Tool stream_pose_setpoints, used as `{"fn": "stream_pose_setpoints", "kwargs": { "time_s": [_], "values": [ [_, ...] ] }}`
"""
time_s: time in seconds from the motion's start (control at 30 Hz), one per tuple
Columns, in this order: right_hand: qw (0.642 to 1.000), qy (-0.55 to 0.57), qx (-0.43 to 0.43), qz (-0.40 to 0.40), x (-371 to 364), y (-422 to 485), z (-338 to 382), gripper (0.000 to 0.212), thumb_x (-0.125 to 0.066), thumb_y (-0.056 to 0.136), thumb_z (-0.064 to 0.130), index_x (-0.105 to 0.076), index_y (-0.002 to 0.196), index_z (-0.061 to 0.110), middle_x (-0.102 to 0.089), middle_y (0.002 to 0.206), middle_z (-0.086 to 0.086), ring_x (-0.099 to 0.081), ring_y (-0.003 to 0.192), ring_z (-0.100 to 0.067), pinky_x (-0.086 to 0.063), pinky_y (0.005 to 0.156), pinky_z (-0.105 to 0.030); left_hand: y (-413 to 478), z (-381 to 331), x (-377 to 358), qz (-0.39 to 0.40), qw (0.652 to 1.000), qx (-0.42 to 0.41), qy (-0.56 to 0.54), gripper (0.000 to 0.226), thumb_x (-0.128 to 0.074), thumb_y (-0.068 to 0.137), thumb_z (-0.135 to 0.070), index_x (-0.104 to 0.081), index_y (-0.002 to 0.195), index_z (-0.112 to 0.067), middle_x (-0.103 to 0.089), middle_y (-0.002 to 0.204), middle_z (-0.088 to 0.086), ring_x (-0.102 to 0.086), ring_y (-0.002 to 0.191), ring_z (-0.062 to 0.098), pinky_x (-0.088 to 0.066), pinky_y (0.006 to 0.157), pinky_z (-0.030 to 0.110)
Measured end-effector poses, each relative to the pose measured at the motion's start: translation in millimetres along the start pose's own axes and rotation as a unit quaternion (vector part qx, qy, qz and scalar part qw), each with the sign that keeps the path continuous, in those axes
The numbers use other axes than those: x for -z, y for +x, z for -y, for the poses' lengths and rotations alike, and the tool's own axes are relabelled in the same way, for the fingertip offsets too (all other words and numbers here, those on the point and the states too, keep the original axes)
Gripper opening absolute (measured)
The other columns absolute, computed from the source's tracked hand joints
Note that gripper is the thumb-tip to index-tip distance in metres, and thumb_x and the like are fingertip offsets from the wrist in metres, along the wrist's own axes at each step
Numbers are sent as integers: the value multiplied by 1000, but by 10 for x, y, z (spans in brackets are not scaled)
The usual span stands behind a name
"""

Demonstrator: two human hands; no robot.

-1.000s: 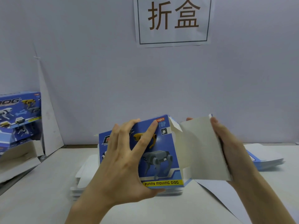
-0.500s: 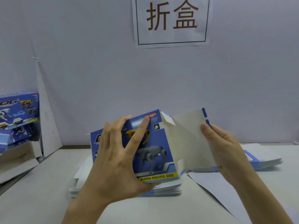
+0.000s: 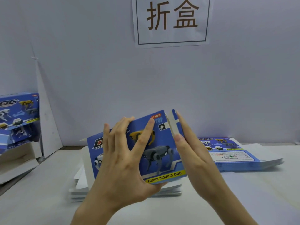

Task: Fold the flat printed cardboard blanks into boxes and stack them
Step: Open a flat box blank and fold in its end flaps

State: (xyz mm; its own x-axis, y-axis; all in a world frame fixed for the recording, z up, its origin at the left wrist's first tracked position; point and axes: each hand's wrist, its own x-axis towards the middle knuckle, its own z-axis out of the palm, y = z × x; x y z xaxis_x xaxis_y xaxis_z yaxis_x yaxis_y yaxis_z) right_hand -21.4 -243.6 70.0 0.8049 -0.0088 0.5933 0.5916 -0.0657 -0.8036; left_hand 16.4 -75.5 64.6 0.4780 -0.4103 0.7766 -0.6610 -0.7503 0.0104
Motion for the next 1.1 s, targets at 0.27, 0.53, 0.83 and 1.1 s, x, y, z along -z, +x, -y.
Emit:
{"fn": "stream_pose_setpoints", "kwargs": {
  "time_s": [0.27, 0.53, 0.83, 1.1],
  "values": [
    [999, 44, -32, -3, -34, -2, 26, 49, -45, 87, 42, -37, 135, 51, -64, 112, 33, -63, 101, 7, -52, 69, -9, -1, -59, -31, 2, 1000, -12, -2, 112, -55, 58, -76, -17, 151, -27, -28, 142, 17, -24, 139, 32, -1, 116, 53],
    [999, -46, -14, 23, -79, -40, 9, 70, -59, 83, 45, -25, 144, 52, -56, 132, 14, -64, 109, -6, -58, 76, -24, -9, -84, -27, 0, 1000, 2, -1, 113, -55, 53, -73, -21, 150, -26, -31, 137, 17, -31, 135, 34, -9, 113, 60],
    [995, -4, -36, 90, -10, -16, 0, 78, -63, 75, 52, -22, 141, 60, -42, 147, 14, -57, 120, -6, -55, 81, -21, 16, -63, 19, -1, 1000, -16, 22, 113, -59, 51, -70, -25, 149, -22, -34, 135, 20, -34, 132, 36, -7, 116, 58],
    [980, -156, 92, 81, 73, -39, -13, 65, -50, 88, 50, -25, 147, 43, -17, 156, 26, -16, 142, 7, -25, 106, -7, 24, -11, 97, -44, 996, 53, -54, 113, -60, 58, -76, -20, 150, -26, -33, 138, 15, -35, 127, 35, -31, 103, 66]
  ]
}}
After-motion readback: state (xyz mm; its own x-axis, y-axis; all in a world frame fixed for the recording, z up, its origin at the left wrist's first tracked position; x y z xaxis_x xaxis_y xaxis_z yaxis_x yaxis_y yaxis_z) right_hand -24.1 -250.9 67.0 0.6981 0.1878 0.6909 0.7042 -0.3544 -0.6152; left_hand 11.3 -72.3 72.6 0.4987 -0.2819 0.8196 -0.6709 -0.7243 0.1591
